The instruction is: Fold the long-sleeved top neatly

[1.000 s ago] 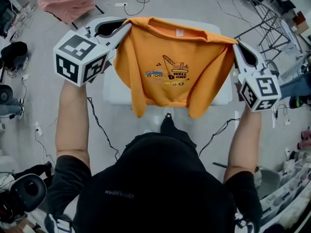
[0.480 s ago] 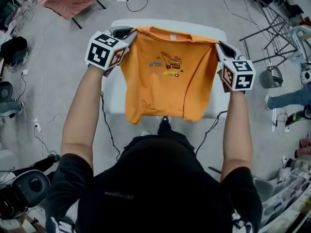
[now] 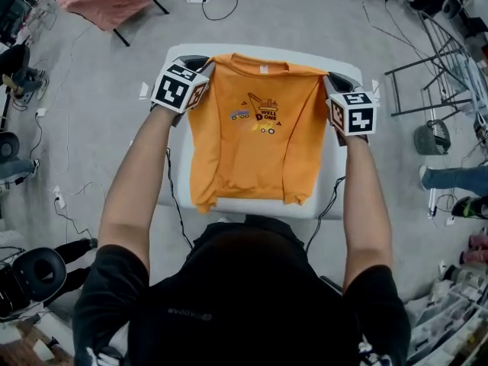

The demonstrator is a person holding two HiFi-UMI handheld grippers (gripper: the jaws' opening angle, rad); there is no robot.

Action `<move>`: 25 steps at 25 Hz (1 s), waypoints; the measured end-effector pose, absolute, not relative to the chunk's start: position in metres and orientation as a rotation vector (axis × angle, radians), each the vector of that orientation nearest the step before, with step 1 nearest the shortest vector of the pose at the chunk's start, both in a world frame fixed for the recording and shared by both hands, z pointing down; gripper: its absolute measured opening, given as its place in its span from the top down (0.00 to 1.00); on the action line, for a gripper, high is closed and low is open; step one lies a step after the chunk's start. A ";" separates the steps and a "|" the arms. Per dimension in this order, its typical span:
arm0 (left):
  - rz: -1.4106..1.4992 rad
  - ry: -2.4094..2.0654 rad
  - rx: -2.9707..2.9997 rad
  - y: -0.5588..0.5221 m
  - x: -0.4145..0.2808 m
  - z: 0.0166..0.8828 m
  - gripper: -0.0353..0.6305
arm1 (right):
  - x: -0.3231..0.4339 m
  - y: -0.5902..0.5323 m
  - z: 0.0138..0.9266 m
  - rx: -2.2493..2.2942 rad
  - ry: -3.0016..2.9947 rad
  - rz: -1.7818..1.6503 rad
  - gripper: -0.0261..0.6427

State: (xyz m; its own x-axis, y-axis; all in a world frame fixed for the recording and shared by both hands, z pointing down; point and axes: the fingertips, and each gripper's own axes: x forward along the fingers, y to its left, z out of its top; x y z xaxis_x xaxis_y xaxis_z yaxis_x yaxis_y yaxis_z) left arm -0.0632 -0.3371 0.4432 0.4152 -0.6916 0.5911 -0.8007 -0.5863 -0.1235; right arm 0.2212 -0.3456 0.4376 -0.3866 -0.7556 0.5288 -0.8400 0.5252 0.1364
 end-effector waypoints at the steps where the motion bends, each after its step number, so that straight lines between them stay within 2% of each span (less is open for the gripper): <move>1: 0.932 -1.319 2.466 -0.345 -0.063 0.457 0.90 | 0.221 -0.355 0.450 1.283 -2.218 0.232 0.92; 12: 1.105 -1.265 2.305 -0.422 -0.046 0.566 0.90 | 0.236 -0.424 0.568 1.187 -2.075 0.490 0.91; 18: 1.077 -1.286 2.241 -0.443 -0.047 0.593 0.89 | 0.239 -0.442 0.600 1.173 -2.038 0.554 0.91; 20: 1.064 -1.300 2.214 -0.446 -0.051 0.602 0.80 | 0.242 -0.445 0.612 1.193 -2.010 0.578 0.88; 22: 1.029 -1.313 2.183 -0.446 -0.057 0.606 0.69 | 0.248 -0.445 0.621 1.217 -1.980 0.586 0.76; 25: 0.966 -1.349 2.160 -0.439 -0.067 0.598 0.66 | 0.255 -0.442 0.623 1.233 -1.984 0.551 0.71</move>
State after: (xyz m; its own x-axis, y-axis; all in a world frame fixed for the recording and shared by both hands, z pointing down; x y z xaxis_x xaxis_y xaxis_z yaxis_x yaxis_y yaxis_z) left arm -0.0668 -0.4387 0.5984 0.2898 -0.6076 0.7395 -0.8956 -0.4446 -0.0143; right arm 0.2549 -0.4421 0.6229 -0.2789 -0.5825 0.7635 -0.8928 0.4501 0.0173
